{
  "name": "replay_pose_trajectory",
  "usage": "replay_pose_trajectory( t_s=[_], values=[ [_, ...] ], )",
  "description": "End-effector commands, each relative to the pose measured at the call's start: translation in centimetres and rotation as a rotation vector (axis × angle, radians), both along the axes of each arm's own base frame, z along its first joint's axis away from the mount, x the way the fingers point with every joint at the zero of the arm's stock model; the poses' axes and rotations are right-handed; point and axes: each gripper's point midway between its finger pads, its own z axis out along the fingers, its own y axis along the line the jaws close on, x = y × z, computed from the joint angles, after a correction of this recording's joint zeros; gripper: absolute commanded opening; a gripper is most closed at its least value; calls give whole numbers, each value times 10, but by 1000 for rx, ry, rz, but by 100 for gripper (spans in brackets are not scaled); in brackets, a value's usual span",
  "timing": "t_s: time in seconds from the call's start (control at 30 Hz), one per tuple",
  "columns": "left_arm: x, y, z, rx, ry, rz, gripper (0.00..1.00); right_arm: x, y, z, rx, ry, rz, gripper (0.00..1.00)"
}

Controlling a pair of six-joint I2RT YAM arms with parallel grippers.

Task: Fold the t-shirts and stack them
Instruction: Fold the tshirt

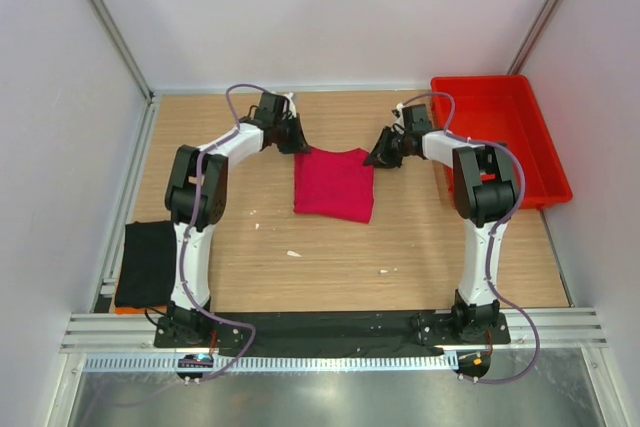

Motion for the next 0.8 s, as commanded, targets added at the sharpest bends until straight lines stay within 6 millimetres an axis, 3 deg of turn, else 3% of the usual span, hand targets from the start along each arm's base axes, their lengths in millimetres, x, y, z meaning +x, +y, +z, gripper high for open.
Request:
replay_pose_trajectory(
  t_s=[0.0,0.03,0.07,0.1,0.2,0.47,0.77],
  values=[
    [6,-6,61,-60,-106,1,0,3,-6,42,-44,-42,-34,14],
    [3,-5,77,-73,-129,1,0,4,-8,54,-51,-59,-39,14],
    [-1,-4,75,-72,-124,4,0,-1,-9,56,-60,-47,-38,15],
    [-3,-3,78,-74,-127,5,0,-3,-10,59,-63,-51,-33,27],
    [-7,-3,77,-80,-124,2,0,-6,-8,60,-43,-64,-26,46],
    [-7,-7,67,-102,-96,3,0,-15,3,46,35,-34,-14,49],
    [-8,-8,65,-105,-94,5,0,4,1,34,4,-56,-15,50]
  ],
)
